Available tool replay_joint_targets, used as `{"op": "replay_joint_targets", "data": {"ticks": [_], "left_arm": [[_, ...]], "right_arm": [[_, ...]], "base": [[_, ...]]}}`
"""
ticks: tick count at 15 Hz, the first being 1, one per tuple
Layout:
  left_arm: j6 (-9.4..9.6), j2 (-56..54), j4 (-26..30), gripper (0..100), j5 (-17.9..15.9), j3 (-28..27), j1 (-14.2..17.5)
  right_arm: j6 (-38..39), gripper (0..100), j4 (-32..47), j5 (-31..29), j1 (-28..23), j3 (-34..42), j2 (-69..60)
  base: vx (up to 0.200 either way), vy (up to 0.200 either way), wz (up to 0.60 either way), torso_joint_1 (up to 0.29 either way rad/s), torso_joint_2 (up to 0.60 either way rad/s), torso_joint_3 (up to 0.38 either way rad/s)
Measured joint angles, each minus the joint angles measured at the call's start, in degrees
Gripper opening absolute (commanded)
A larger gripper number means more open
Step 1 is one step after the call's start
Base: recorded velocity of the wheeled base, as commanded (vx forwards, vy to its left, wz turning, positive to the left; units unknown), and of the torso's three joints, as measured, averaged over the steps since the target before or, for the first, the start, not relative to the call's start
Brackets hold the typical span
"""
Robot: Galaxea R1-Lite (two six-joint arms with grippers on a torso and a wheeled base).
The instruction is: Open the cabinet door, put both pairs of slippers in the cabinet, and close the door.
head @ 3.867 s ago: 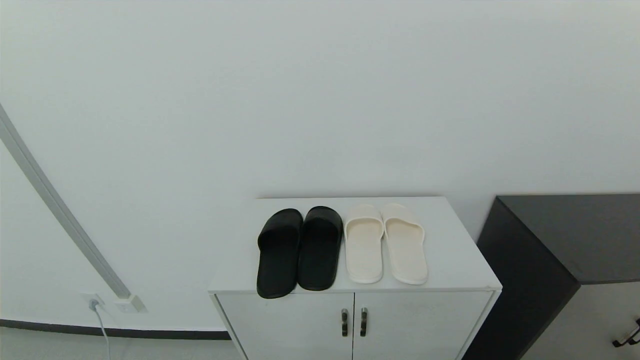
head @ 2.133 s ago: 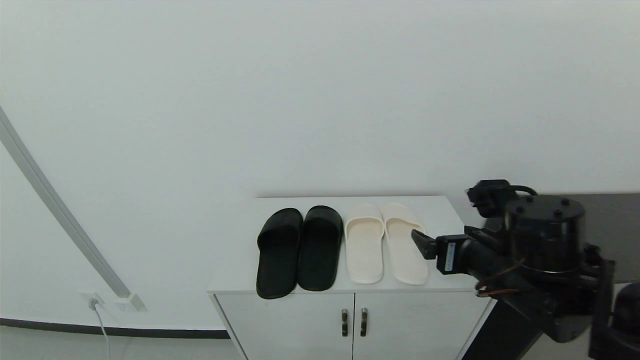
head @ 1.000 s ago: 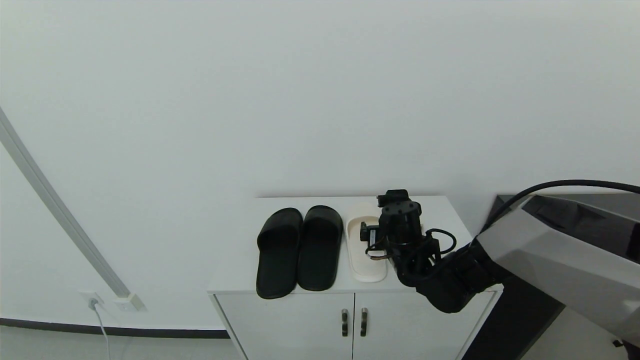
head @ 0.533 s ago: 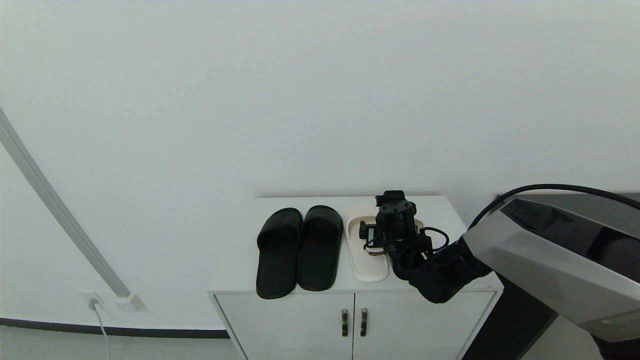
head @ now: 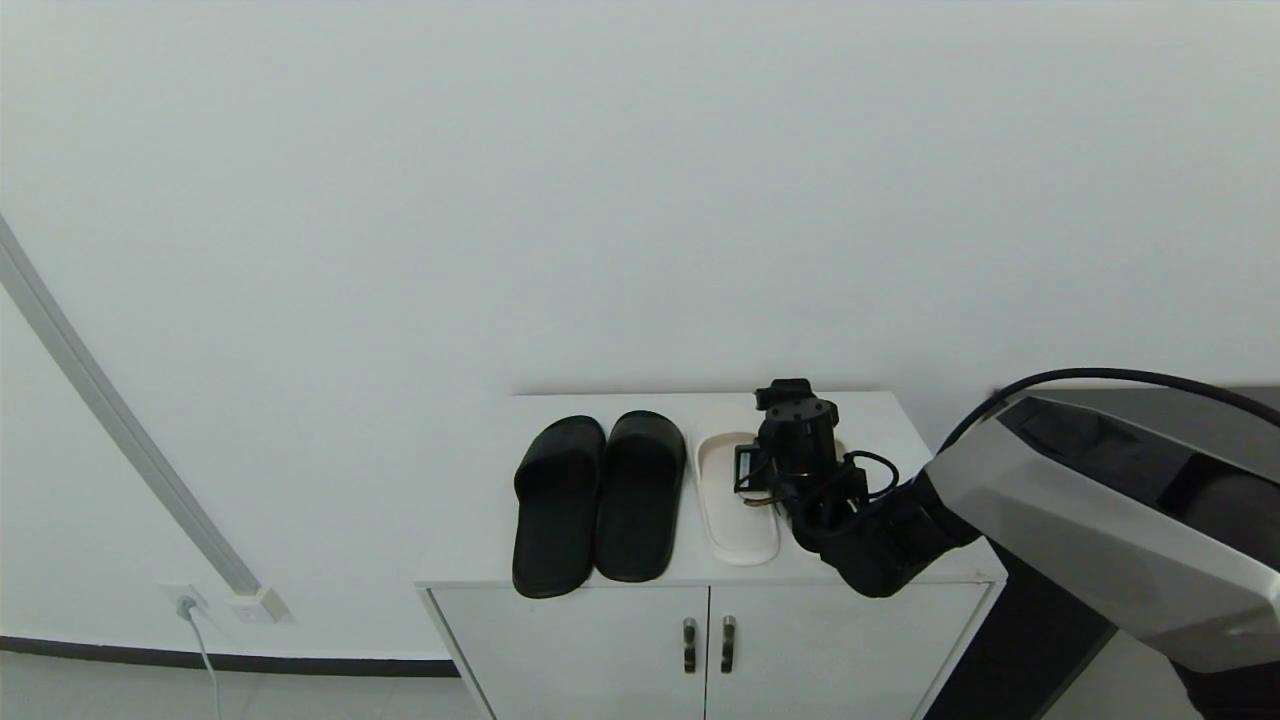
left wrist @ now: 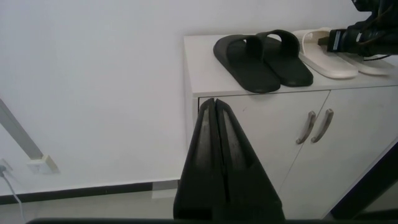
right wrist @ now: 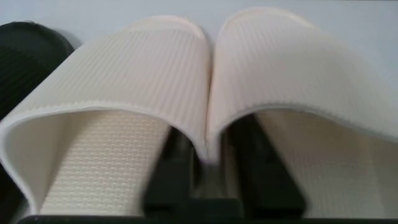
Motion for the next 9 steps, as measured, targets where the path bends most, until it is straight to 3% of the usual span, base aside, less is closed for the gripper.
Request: {"op": "replay_joint_targets", "data": {"ticks": [5,9], "left_arm": [[-0.06,0.0,0.0,0,0.0,0.0,0.0],[0.07,0.0,0.0,0,0.0,0.0,0.0]], "right_arm": [[-0.6,0,-0.7,-0.4,-0.1,3.1,-2.6],[-3.0,0,-2.2,0.5,0.5,14.5,-12.4]], "base": [[0.000,0.000,0.00,0.000,0.00,0.000],[0.000,0.000,0.00,0.000,0.00,0.000]]}}
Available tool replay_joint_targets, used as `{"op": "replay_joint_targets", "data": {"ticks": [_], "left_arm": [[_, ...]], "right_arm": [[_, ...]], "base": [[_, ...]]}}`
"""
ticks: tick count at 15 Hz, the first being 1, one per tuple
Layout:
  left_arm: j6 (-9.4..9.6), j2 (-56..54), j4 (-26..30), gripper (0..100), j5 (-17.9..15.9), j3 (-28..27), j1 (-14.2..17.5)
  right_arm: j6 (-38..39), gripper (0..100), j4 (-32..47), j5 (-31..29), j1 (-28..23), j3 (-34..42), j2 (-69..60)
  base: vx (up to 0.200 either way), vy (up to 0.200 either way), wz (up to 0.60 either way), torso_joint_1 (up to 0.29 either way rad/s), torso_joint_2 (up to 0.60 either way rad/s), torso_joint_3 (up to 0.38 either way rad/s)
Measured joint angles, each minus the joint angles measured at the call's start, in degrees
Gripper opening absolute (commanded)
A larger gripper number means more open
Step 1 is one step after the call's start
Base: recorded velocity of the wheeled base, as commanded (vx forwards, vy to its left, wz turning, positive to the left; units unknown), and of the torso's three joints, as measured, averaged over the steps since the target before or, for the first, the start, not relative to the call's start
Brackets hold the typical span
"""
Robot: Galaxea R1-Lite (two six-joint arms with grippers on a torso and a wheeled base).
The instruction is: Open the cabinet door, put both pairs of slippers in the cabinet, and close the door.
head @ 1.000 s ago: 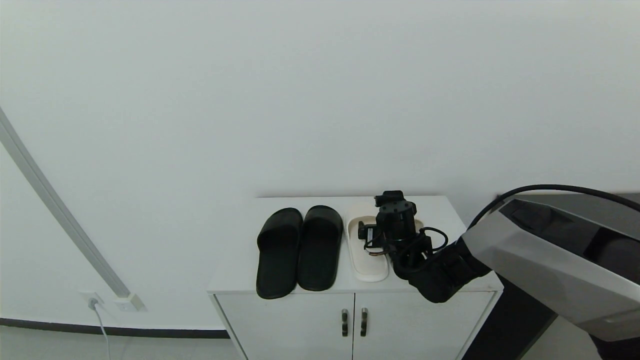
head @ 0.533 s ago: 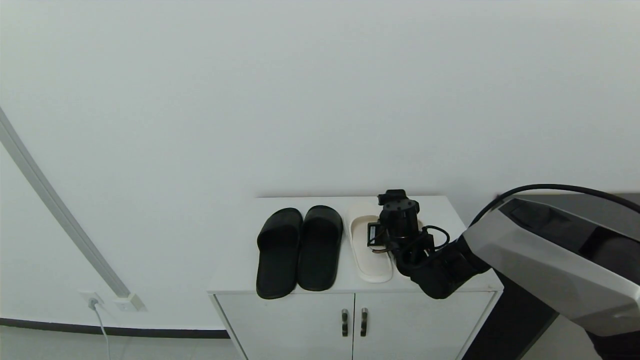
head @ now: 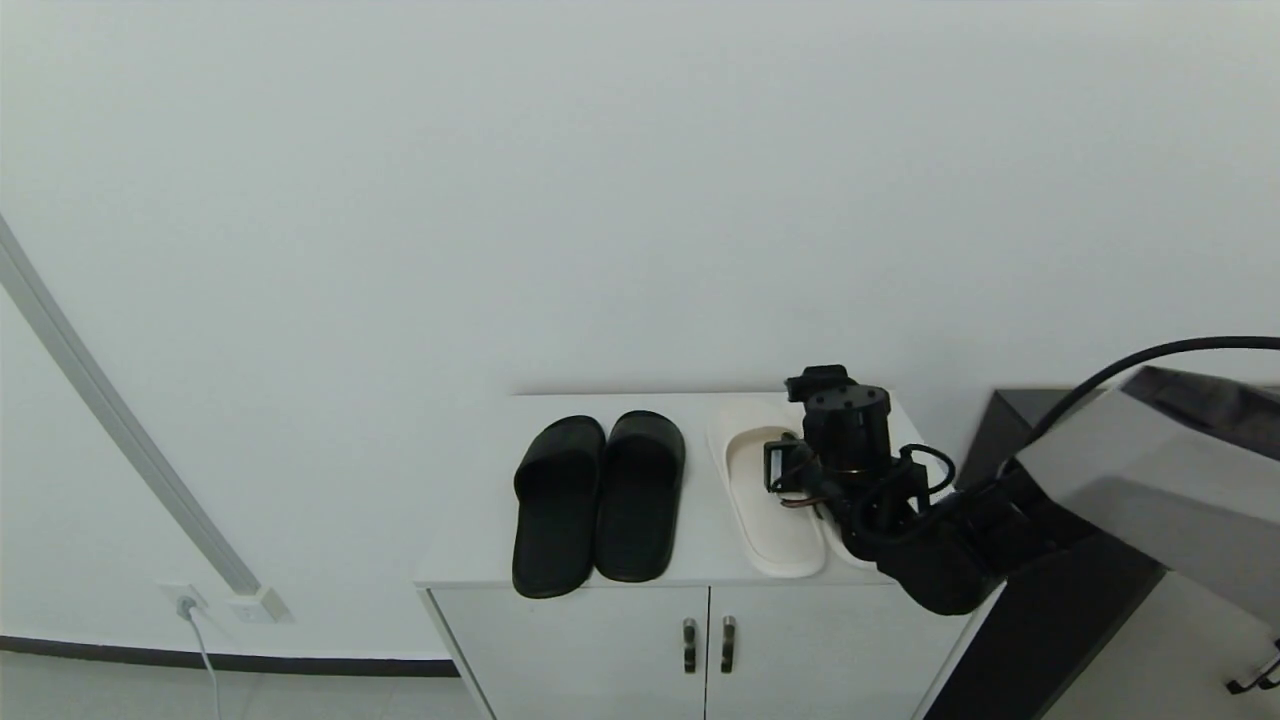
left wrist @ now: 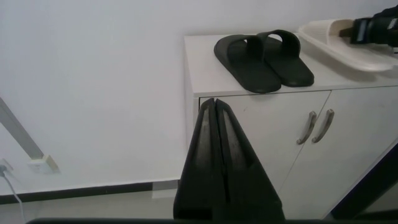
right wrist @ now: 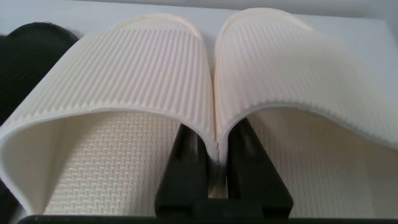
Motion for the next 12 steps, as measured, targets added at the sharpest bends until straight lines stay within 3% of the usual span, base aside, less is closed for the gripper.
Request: {"op": "replay_joint_targets", "data": {"ticks": [2,5,9,12], "left_arm": [[0.00,0.0,0.0,0,0.0,0.0,0.0],[0.00,0.0,0.0,0,0.0,0.0,0.0],[-0.02,0.0,0.0,0,0.0,0.0,0.0],[-0.05,0.0,0.0,0,0.0,0.0,0.0]], "right_arm": [[-1.9,0,-3.0,3.6,1.2,8.1,-5.8],[-3.5,0,-6.0,13.9,3.9,19.6,-14.8],[-3.7,0,-5.8,30.4,5.7,29.1,-25.6],[-3.9,0,-5.3,32.4,6.8,32.1,-29.6]], "base": [[0.000,0.000,0.00,0.000,0.00,0.000],[0.000,0.000,0.00,0.000,0.00,0.000],[0.000,0.000,0.00,0.000,0.00,0.000],[0.000,0.000,0.00,0.000,0.00,0.000]]}}
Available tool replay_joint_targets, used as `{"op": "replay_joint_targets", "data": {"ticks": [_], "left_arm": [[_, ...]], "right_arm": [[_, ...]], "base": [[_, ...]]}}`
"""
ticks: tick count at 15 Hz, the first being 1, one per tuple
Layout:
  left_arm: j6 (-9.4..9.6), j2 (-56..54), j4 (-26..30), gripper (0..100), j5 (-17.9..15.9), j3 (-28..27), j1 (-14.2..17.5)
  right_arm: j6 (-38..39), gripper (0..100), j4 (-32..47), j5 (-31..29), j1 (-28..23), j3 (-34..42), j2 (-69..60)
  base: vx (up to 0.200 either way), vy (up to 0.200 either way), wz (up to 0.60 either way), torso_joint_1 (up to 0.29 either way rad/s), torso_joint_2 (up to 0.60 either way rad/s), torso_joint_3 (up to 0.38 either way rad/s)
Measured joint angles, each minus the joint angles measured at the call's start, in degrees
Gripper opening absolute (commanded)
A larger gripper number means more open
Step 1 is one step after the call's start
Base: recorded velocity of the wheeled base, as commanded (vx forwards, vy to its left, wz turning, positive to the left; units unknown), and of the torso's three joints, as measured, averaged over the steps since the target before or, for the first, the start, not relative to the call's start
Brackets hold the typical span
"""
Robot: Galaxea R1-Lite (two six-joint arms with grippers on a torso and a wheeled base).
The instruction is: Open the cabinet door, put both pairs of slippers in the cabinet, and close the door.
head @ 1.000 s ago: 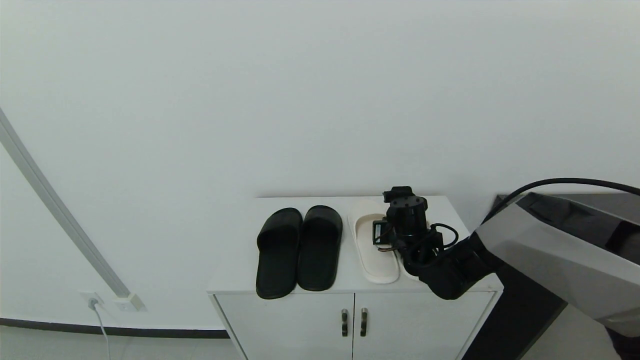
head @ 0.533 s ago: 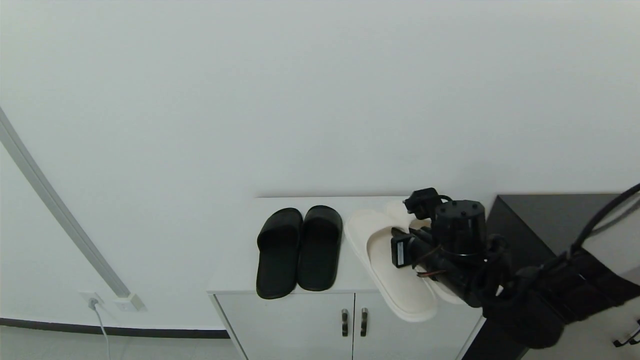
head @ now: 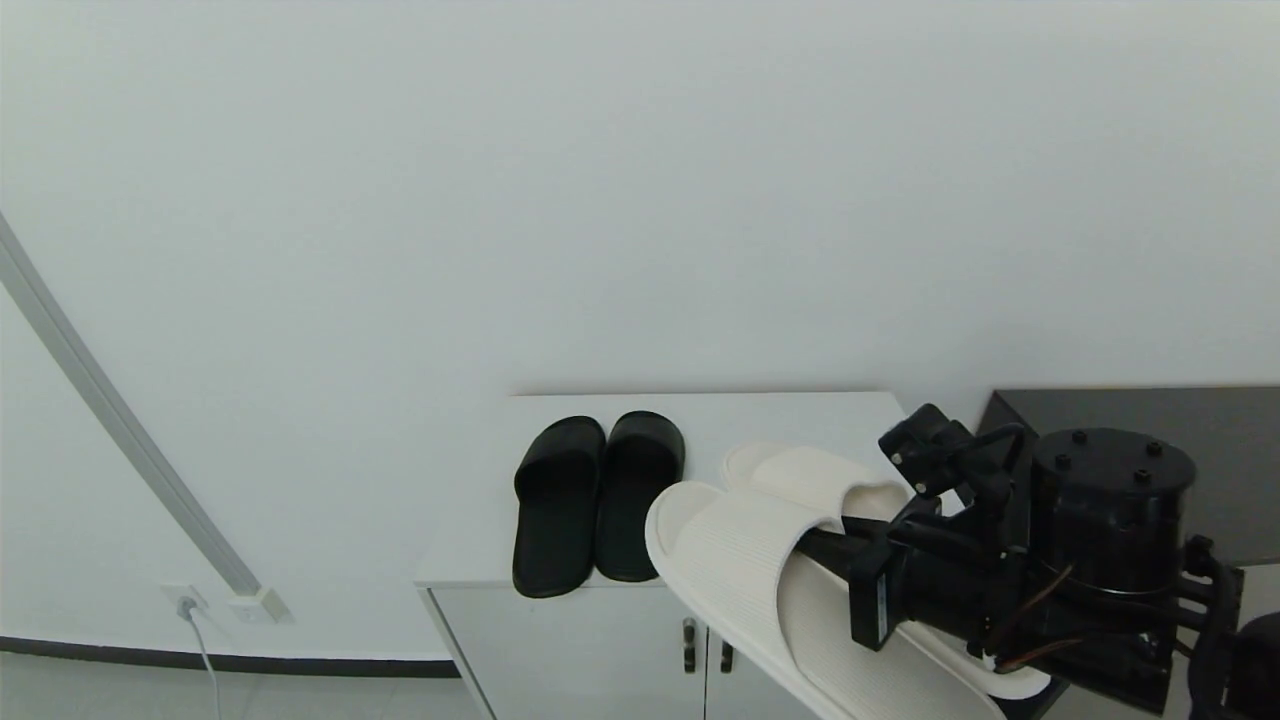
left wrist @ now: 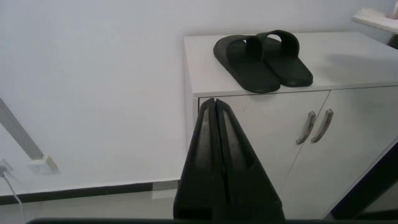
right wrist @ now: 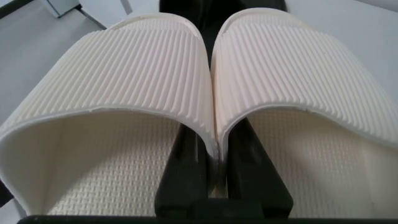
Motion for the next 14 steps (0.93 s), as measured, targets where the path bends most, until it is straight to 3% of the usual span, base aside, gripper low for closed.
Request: {"op": "replay_joint_targets", "data": {"ticks": [3,10,14], "left_arm": [[0.00,0.0,0.0,0,0.0,0.0,0.0],[-0.09,0.0,0.0,0,0.0,0.0,0.0],[-0.20,0.0,0.0,0,0.0,0.0,0.0]], "right_arm": [[-0.1,0,0.0,0.1,0.5,1.0,-1.3],[-0.1,0,2.2,0.2,0.7,1.2,-1.6],[-0.2,0,1.8,0.4,0.7,2.2,-1.8]], "base": [[0.000,0.000,0.00,0.000,0.00,0.000],[-0.200,0.000,0.00,-0.001,0.00,0.004],[0.000,0.000,0.00,0.000,0.00,0.000]]}}
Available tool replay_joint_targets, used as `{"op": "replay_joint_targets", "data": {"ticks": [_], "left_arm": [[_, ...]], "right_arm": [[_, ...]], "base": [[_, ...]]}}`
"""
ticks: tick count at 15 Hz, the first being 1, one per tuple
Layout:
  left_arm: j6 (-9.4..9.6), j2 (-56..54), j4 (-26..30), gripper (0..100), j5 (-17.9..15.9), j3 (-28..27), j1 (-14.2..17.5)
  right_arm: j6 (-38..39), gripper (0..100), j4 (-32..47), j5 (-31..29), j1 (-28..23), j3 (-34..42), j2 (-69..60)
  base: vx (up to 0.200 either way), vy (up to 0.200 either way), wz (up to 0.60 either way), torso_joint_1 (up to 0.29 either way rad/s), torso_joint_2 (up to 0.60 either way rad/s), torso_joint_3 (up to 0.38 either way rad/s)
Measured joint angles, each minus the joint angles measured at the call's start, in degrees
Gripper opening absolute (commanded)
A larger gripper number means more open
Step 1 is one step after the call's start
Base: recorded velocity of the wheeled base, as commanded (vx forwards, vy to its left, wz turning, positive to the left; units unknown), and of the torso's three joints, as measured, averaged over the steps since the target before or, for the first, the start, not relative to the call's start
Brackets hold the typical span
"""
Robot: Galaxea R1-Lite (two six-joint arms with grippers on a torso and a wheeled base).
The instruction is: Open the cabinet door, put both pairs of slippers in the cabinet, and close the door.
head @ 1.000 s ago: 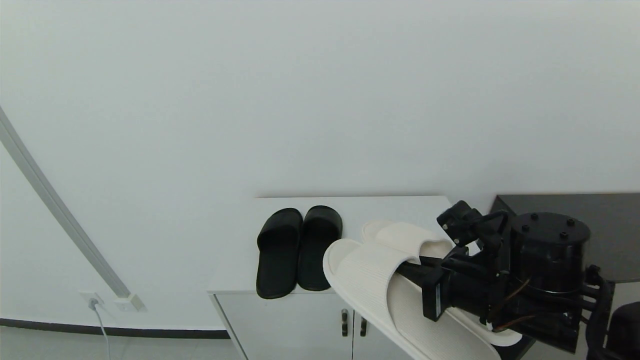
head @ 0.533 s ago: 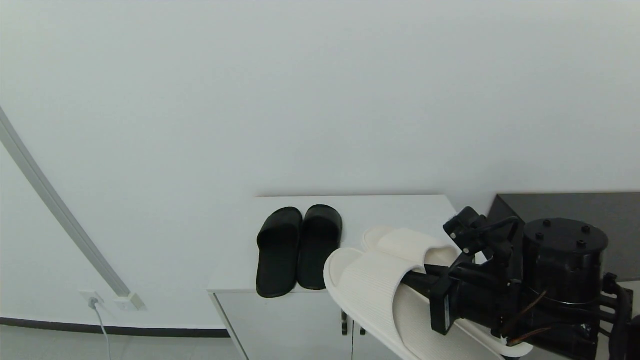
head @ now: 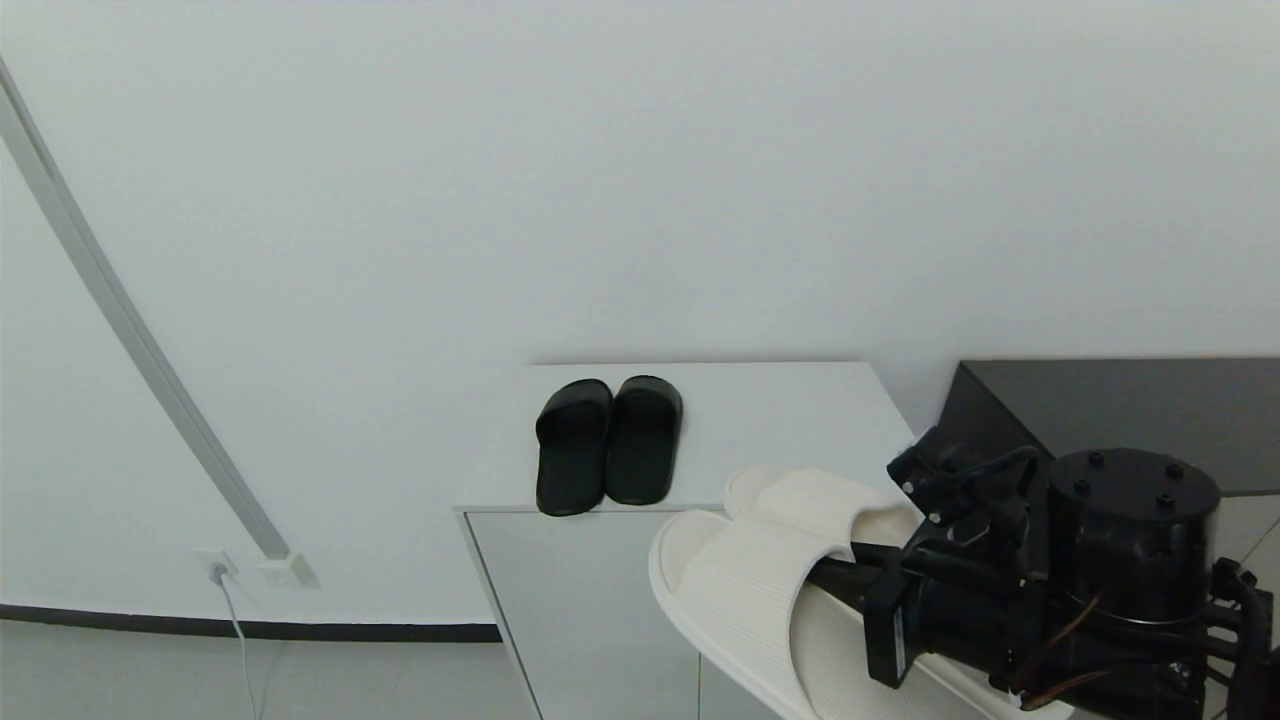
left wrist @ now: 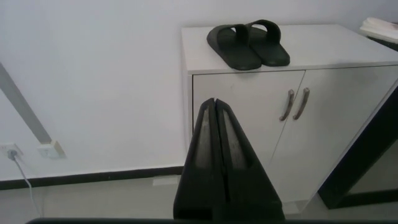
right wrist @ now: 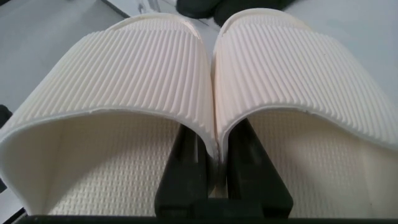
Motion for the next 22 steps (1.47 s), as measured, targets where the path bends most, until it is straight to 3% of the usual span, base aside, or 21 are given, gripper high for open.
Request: {"op": "replay_joint_targets", "data": {"ticks": [13,14,22], "left_arm": [[0.17,0.0,0.0,0,0.0,0.0,0.0],[0.15,0.0,0.0,100,0.0,0.0,0.0],[0.02,0.0,0.0,100,0.0,0.0,0.0]], "right_arm": [[-2.2,0,-0.1,0.1,0.4,1.3,0.6],[-2.2,0,-0.1,0.1,0.4,1.4,0.7],[-2.3,0,-0.1,0.1,0.4,2.4,0.8]], "base": [[0.000,0.000,0.00,-0.031,0.07,0.036],[0.000,0.000,0.00,-0.134,0.33,0.178],[0.000,0.000,0.00,-0.157,0.36,0.202]]}}
